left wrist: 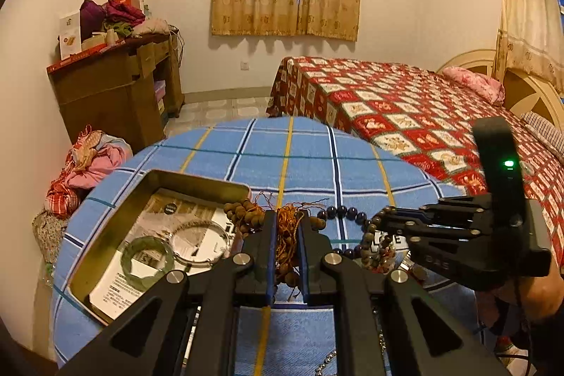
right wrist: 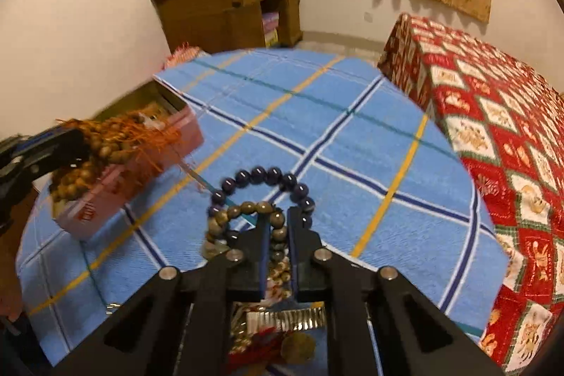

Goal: Organize jewelry
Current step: 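Grasp the brown wooden bead strand with the left gripper while the right grasps the black bracelet, then carry the wooden bead strand with the left gripper into the tin and release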

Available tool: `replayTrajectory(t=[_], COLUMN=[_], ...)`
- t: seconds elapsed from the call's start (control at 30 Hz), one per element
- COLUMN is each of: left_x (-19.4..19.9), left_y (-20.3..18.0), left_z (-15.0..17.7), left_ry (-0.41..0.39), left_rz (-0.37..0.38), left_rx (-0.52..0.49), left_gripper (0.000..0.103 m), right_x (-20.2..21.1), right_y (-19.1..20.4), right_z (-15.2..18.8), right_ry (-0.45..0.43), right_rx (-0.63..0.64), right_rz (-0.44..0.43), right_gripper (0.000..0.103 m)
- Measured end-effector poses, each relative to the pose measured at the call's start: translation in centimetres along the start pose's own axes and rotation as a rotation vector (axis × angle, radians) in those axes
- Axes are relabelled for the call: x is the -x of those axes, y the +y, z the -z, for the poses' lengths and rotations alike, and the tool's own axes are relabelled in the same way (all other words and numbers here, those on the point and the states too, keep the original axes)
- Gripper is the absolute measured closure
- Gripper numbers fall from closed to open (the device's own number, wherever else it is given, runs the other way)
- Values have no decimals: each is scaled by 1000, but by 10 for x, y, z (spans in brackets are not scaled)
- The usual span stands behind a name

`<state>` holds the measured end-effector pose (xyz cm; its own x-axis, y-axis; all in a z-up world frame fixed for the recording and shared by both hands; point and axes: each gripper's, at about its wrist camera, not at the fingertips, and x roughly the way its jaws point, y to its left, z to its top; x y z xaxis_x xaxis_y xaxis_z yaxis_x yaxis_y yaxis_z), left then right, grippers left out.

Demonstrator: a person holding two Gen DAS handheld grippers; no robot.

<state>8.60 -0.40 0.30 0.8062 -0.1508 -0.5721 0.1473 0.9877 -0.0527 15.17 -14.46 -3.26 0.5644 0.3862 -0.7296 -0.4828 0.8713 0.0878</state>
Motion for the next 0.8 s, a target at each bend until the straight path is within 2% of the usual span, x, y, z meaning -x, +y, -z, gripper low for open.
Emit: replayTrajectory(t=[0.17, 0.3, 0.47, 0.7, 0.73, 0.8], left_x=[15, 23, 25, 23, 24, 24], left_y=[3, 6, 12, 11, 10, 9], left_z=[-11, -18, -21, -18, -18, -17], left_ry=[-39, -62, -68, -57, -55, -54], left_rz=[-4, -5, -8, -2, -1, -2], left_rx=[-6, -6, 3, 4, 3, 3], left_gripper=[94, 94, 94, 94, 94, 94], right_x=[27, 30, 37, 68, 67, 39], right_y=[7, 11, 15, 19, 20, 21], right_z=[-9, -25, -32, -41, -41, -38], right_ry=[-62, -75, -94, -198, -202, -133], right_rx=[9, 20, 31, 31, 40, 50], right_rz=[-2, -2, -10, -17, 3, 25], right_gripper=[92, 92, 92, 92, 92, 92])
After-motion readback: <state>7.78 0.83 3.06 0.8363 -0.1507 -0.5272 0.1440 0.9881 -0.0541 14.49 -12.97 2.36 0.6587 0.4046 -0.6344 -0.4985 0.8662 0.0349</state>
